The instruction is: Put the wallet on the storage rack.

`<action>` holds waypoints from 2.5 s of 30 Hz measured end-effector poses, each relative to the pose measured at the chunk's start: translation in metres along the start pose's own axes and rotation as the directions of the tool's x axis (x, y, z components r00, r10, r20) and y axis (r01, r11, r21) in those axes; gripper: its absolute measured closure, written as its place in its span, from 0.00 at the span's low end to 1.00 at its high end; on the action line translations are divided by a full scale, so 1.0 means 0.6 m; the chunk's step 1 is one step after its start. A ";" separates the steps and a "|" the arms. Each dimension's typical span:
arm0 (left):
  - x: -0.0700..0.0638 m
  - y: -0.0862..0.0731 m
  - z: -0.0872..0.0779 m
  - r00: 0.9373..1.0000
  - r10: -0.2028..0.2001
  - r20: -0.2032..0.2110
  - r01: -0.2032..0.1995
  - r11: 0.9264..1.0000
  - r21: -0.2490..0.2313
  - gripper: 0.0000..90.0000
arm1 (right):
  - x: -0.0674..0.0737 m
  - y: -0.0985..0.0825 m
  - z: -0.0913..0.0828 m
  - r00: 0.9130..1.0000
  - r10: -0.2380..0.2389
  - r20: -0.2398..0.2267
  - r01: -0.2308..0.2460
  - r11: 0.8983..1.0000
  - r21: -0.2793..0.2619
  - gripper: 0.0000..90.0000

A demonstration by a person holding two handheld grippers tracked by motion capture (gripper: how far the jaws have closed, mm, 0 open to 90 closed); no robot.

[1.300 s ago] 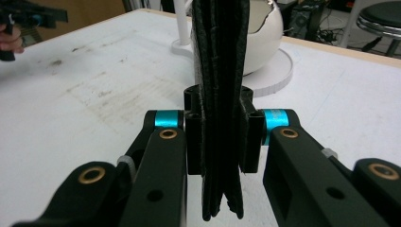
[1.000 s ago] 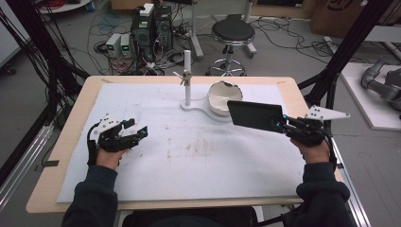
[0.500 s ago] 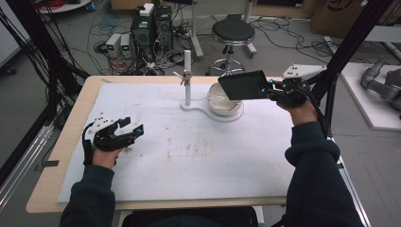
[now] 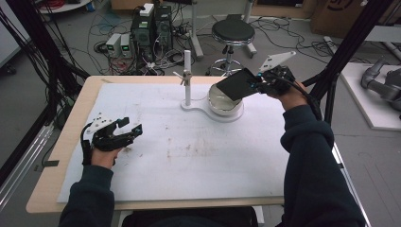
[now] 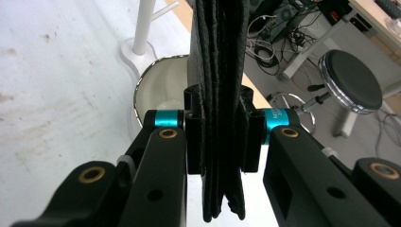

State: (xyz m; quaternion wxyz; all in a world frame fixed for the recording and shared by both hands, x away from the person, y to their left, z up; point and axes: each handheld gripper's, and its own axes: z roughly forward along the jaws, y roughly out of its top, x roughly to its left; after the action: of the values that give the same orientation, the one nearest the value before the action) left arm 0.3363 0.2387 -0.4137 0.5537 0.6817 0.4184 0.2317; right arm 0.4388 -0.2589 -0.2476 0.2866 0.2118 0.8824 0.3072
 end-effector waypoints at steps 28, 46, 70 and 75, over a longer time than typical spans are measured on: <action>0.002 -0.001 -0.001 1.000 -0.006 -0.003 0.006 1.000 -0.002 0.36 | 0.060 -0.015 0.138 0.968 0.118 -0.221 -0.134 0.989 -0.061 0.60; 0.003 -0.001 -0.003 1.000 -0.002 -0.004 0.001 1.000 -0.002 0.36 | 0.091 -0.008 0.145 0.966 -0.075 -0.246 0.072 0.997 -0.025 0.63; 0.003 0.000 -0.004 1.000 0.001 -0.007 -0.001 1.000 0.001 0.36 | 0.082 -0.042 0.142 0.908 0.157 -0.389 -0.195 0.979 -0.061 0.43; 0.003 0.000 -0.005 1.000 -0.003 -0.007 0.003 1.000 -0.003 0.36 | 0.087 -0.040 0.141 0.912 0.159 -0.379 -0.191 0.981 -0.048 0.41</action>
State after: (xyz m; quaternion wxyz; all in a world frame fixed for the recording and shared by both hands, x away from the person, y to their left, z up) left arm 0.3348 0.2419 -0.4132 0.5534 0.6794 0.4212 0.2339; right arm 0.4488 -0.2117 -0.3377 0.0937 0.2154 0.8846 0.4030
